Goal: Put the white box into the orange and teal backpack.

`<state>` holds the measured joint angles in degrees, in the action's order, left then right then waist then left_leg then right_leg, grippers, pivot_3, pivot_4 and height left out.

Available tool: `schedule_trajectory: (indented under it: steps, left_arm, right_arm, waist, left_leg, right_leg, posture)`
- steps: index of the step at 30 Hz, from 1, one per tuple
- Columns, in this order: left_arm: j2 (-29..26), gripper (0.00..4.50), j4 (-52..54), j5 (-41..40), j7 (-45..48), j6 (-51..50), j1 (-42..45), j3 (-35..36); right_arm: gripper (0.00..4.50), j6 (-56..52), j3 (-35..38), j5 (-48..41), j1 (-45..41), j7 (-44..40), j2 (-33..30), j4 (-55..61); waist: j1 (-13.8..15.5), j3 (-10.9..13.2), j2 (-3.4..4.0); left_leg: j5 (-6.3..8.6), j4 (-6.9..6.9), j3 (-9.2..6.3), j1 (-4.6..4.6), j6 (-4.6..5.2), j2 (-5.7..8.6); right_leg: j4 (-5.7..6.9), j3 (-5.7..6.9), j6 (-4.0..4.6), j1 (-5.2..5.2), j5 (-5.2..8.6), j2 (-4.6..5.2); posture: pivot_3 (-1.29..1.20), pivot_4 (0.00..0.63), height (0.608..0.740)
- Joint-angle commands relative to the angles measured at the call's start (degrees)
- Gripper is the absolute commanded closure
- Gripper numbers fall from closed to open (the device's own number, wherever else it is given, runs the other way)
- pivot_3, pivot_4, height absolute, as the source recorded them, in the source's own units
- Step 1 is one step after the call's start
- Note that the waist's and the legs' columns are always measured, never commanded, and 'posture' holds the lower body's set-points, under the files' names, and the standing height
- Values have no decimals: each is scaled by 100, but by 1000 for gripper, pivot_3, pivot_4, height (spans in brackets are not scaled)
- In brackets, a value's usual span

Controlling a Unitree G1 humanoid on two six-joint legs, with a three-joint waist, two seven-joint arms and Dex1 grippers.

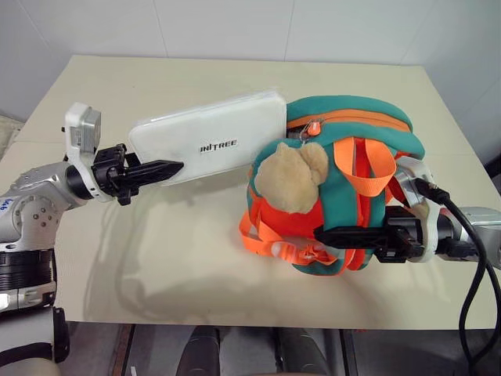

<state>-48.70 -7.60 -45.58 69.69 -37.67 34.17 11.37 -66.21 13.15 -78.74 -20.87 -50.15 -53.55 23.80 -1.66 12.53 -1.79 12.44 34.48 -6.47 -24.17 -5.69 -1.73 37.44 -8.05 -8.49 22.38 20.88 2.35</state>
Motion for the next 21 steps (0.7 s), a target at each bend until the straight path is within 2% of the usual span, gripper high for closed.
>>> schedule_trajectory:
  steps: [1, 10, 16, 21]
  left_arm:
    - [-284, 3166, 10, 409, 567, 128, 162, -392]
    - [-200, 3166, -477, 1159, 1757, 469, 1348, -1360]
    - [465, 3166, -846, 1535, 2020, 674, 2259, -1865]
    - [1140, 3166, -868, 2045, 1645, 673, 2603, -2387]
  right_arm:
    - [4498, 59, 127, -205, 66, 33, 13, 194]
    - [4498, 100, 75, -241, 48, 57, 29, 226]
    - [4498, 153, -30, -199, -19, 94, 133, 250]
    - [4498, 225, -111, -153, -63, 139, 211, 266]
  waist:
    - [4, 0, 0]
    - [0, 0, 0]
    - [2, 0, 0]
    - [0, 0, 0]
  left_leg:
    - [0, -2, 0, 0, 0, 0]
    - [0, -3, 0, 0, 0, 0]
    - [1, -4, -1, -4, 2, 0]
    - [1, 1, -1, -6, 3, 0]
  right_leg:
    - [0, 0, 0, 0, 0, 0]
    - [1, 1, 0, 0, 0, -3]
    - [1, 1, 0, 2, 1, -3]
    - [2, 1, 0, 3, 1, -4]
  posture:
    - [0, 150, 740]
    - [0, 150, 740]
    - [0, 150, 740]
    - [0, 150, 740]
